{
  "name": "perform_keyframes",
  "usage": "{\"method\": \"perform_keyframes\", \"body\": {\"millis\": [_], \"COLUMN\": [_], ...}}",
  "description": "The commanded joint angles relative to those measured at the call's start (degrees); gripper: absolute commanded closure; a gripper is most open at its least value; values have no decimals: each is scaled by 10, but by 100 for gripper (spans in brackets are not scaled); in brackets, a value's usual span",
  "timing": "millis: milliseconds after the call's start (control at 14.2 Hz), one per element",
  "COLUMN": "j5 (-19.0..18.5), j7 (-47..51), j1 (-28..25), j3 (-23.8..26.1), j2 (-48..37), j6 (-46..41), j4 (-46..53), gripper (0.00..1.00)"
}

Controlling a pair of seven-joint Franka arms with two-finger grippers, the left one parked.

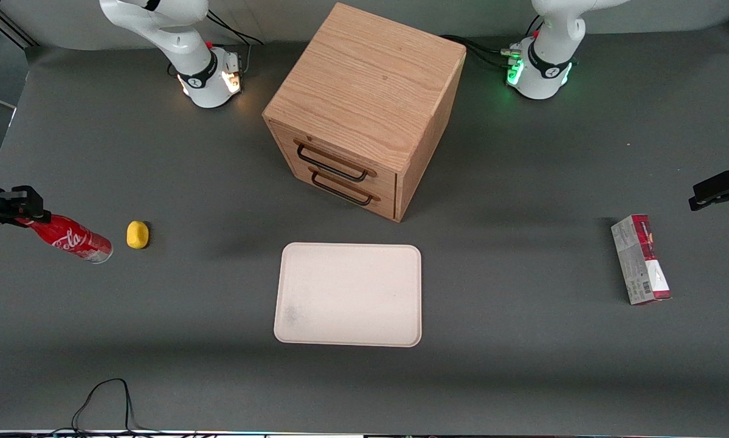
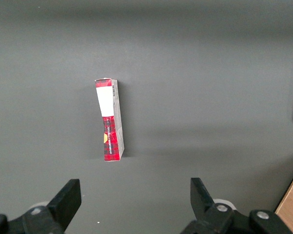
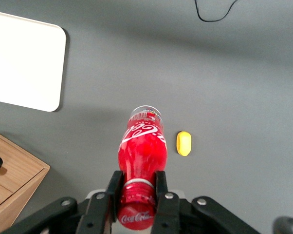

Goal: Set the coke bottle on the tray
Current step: 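Lift the bottle and carry it toward the cream tray, then lower the bottle upright onto the tray and open the right gripper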

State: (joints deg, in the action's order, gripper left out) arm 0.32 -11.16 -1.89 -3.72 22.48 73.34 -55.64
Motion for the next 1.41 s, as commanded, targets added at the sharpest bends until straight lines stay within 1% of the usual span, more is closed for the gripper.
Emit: {"method": "perform_keyframes", "body": {"millis": [0, 71, 212, 494, 635, 918, 1341], "j5": [2, 3, 2, 3, 3, 2, 1], "j7": [17, 42, 56, 81, 88, 87, 88], "j1": [-42, -62, -106, -195, -220, -221, -209], "j3": [26, 34, 52, 57, 57, 53, 50], "j2": [5, 12, 27, 58, 72, 113, 219], "j6": [11, 28, 60, 103, 122, 152, 247], "j4": [25, 29, 29, 31, 31, 30, 30], "gripper": [100, 100, 100, 100, 100, 100, 100]}}
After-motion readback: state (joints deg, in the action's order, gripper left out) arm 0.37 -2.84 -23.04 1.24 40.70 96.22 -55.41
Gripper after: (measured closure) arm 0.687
